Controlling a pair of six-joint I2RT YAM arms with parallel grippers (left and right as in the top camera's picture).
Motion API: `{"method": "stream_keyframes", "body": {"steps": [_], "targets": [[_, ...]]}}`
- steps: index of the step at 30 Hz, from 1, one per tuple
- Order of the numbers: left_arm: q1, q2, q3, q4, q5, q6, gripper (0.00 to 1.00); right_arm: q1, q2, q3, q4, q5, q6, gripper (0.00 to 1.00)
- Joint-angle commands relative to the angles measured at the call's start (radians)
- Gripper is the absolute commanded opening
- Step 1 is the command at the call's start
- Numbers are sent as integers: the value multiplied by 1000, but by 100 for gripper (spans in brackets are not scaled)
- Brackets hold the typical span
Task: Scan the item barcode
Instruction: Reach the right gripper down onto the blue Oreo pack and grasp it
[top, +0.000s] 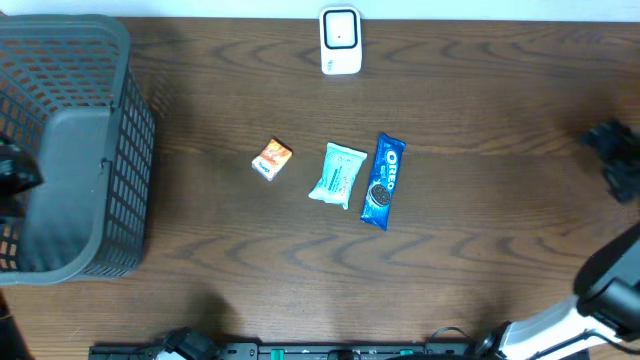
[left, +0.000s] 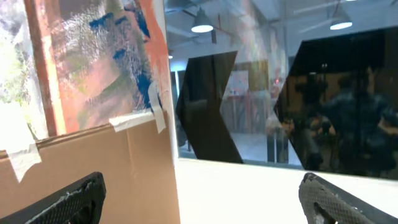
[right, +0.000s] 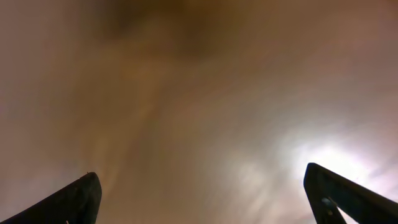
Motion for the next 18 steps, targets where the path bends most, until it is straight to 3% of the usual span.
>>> {"method": "stream_keyframes", "body": {"steps": [1, 10, 18], "targets": [[8, -27, -8, -6, -31, 21, 98, 150, -20, 12, -25, -66, 15, 99], [29, -239, -233, -6, 34, 16, 98, 651, -12, 13, -22, 121, -5, 99], [190, -415, -401, 42, 45, -49, 98, 875, 7, 13, -18, 154, 74, 99]]}}
